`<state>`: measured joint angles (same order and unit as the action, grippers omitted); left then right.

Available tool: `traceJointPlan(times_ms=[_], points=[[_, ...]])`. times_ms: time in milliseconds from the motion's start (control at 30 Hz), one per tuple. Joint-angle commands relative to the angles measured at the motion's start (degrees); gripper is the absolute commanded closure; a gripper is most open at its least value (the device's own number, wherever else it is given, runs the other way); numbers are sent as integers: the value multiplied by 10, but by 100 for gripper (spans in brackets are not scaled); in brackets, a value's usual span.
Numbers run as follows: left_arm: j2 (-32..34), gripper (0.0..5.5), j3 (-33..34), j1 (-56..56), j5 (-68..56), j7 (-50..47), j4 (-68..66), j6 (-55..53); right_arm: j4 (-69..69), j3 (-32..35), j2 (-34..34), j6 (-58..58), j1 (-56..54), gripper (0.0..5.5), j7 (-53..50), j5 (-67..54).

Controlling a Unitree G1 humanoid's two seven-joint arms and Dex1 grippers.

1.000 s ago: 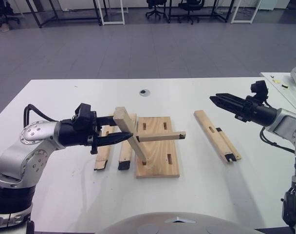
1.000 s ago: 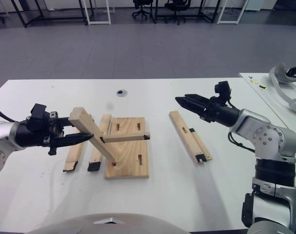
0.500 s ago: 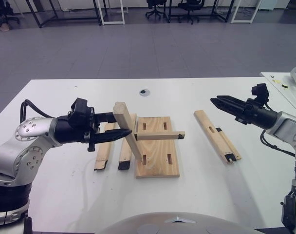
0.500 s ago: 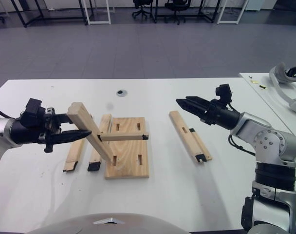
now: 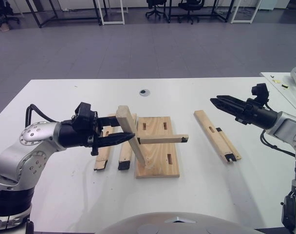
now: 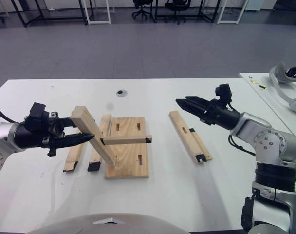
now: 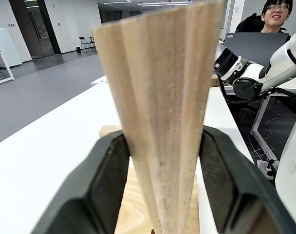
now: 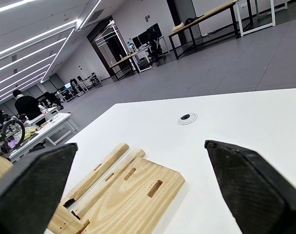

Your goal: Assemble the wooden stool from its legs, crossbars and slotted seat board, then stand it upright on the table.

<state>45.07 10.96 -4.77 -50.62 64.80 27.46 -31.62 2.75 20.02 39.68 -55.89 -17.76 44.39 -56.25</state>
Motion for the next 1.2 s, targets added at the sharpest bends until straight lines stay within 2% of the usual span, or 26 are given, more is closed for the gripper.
traceJointPlan(times_ms=[33, 400, 700, 1000, 1200], points=[[1, 341, -10, -3, 24, 7, -8, 17, 5, 2, -5, -6, 0, 63, -4, -3], [-1, 341, -49, -6, 81, 37, -29, 72, 12, 3, -11, -6, 5, 63, -6, -4], [8, 342, -48, 116, 108, 46, -25, 116, 19, 9, -19, -7, 5, 63, -16, -8], [12, 342, -123, 54, 125, 52, -68, 95, 14, 6, -30, -2, -3, 63, -28, -5], [24, 342, -145, 70, 157, 52, -72, 131, 19, 11, -39, 5, 3, 63, -38, -5]])
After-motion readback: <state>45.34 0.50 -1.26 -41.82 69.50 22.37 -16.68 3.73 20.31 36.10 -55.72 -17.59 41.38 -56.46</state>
